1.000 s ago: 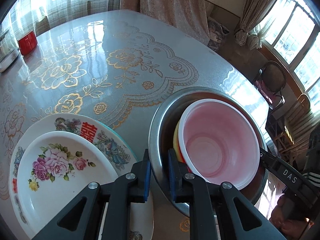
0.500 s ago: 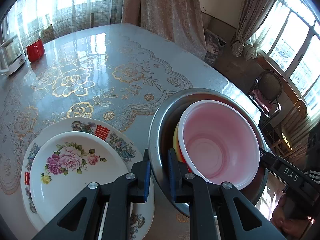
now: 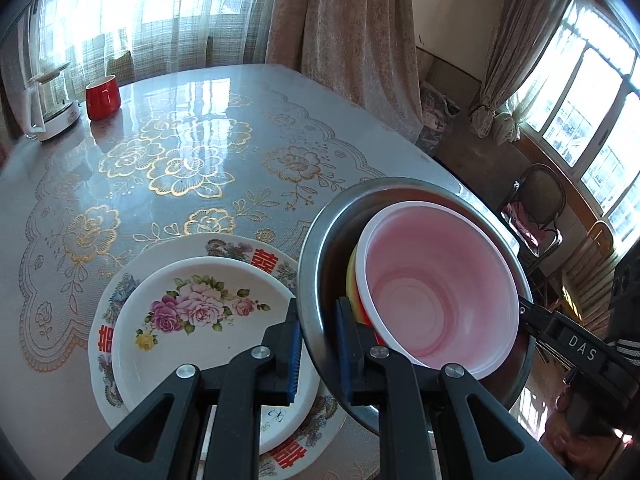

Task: Organize plates and bowls
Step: 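Lift the nested steel bowl with both grippers toward the plate stack, then lower the nested steel bowl onto the flower-print plate with both grippers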

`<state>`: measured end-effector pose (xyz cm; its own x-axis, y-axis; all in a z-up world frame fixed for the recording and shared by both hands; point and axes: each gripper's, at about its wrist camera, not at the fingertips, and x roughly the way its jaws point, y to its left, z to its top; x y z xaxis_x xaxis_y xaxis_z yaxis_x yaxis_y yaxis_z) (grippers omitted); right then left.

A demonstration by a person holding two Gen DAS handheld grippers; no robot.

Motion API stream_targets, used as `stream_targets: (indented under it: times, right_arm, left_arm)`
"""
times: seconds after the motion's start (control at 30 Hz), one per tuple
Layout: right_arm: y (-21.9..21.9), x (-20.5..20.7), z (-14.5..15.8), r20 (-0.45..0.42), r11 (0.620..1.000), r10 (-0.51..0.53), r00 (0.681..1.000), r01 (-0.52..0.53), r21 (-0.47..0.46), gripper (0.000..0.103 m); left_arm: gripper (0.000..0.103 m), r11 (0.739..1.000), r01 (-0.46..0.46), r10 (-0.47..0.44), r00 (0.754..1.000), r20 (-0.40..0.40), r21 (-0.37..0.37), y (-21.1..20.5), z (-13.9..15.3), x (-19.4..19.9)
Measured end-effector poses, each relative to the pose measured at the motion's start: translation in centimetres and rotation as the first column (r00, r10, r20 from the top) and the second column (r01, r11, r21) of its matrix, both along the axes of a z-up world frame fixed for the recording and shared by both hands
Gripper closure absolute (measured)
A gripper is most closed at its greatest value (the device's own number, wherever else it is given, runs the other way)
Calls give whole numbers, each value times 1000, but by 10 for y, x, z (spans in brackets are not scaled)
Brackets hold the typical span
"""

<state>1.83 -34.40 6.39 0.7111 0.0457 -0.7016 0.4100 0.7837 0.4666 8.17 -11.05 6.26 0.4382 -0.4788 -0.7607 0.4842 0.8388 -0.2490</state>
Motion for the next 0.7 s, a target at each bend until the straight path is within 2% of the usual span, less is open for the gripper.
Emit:
stream_targets:
  times: [0.37,0.7]
  right_arm:
    - [42,22,6,9,995,102,995,-102,8,92]
    - [75,44,-12,-1,980,182,983,-181,77,92]
  left_arm:
    - [87,995,-101,101,994,47,1,48,12,-1]
    - [88,981,-193,191,980,60,27,84,3,2]
